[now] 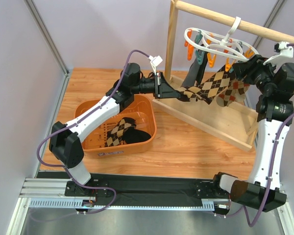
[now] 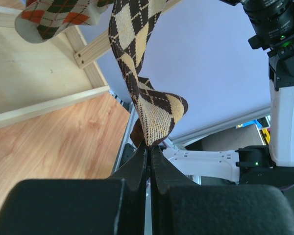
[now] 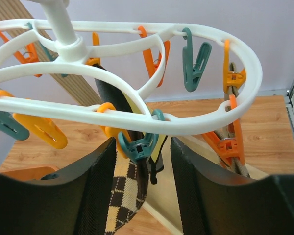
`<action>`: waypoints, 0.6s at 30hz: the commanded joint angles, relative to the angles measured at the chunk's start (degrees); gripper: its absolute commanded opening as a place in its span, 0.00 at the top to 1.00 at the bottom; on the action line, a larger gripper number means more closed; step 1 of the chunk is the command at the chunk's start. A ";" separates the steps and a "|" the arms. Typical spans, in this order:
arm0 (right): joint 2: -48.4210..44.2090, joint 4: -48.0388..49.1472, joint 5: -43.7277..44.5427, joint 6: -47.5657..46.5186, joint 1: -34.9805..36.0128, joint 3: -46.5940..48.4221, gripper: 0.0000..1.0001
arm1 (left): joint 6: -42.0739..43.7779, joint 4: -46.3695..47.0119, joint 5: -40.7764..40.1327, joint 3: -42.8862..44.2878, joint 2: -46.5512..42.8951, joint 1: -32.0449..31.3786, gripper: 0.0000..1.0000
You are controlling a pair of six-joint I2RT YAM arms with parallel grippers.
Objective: Remove the socks clipped to the hanger
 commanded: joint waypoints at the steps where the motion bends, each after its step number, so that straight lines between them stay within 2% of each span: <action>1: -0.07 3.59 0.04 -0.39 -0.54 -0.17 0.51 | -0.60 2.22 1.33 -0.25 -3.52 0.40 1.00; 8: 0.45 6.40 -1.19 0.40 -0.98 -1.22 0.48 | -0.69 2.05 1.77 0.01 -3.43 0.67 1.00; 18: 1.06 12.56 -4.88 2.51 -1.25 -3.34 0.51 | -0.69 1.96 1.95 -0.17 -3.78 0.93 1.00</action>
